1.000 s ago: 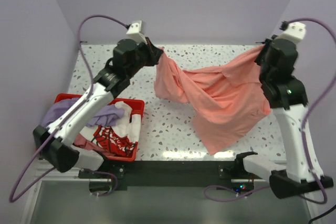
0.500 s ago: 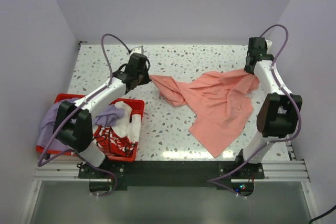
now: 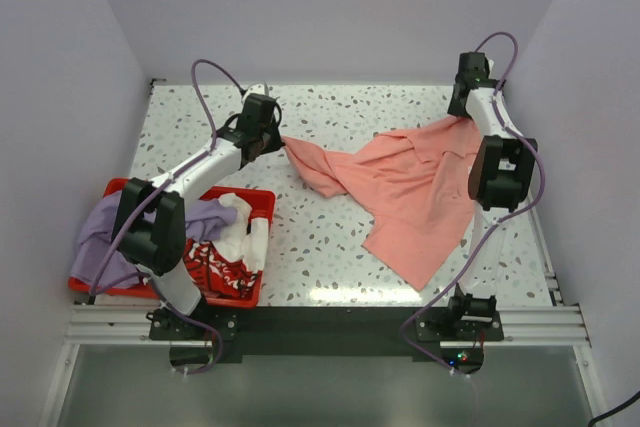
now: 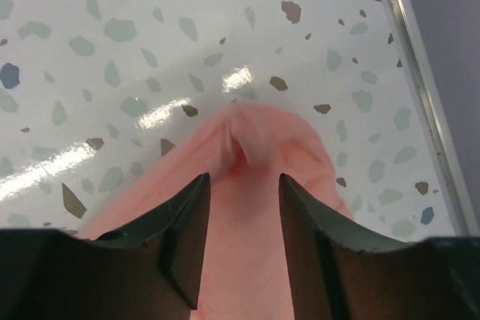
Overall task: Fold and stack the t-shirts
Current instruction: Flatten the tshirt out
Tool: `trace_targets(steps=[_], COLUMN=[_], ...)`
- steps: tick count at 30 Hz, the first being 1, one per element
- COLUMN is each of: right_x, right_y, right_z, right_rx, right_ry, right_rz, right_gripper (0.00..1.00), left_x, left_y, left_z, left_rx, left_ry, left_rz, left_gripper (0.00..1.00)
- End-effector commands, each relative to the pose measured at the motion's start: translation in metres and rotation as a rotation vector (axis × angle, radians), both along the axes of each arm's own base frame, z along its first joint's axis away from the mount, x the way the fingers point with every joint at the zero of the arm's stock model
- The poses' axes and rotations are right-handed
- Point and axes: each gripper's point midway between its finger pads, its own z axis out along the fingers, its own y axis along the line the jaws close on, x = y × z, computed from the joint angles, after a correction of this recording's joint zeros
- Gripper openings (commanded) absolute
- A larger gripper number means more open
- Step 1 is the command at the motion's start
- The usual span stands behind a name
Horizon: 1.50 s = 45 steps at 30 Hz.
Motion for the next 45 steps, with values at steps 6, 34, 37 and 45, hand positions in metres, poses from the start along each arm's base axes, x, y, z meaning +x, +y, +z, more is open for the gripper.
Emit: trace_targets(steps=[6,34,37,45], right_x=[-0.028,-0.422,-0.423,-0.434], right_y=[0.014,0.201,0.202,0.206], right_z=[0.066,-0.032,-0.045,-0.086], right_rx=[0.031,0.307,0.308,0.324], right_ry=[-0.072,0.529,0.546,0.638], right_rz=[0.066,0.3,0.291,0.293], right_gripper=[0.99,0.93,0.88,0.72], left_x=[0.017,-0.034,-0.035,-0.034], left_y=[-0.015,0.004,0.004,-0.001], left_z=[0.036,0.019,0.018,0.01], left_rx=[-0.062,-0.058,-0.058,-0.065], left_ry=[-0.11,-0.051,-0.05,-0.03], left_rz=[-0.04,-0.026,-0.025,-0.032], left_gripper=[0.0,0.0,0.0,0.0])
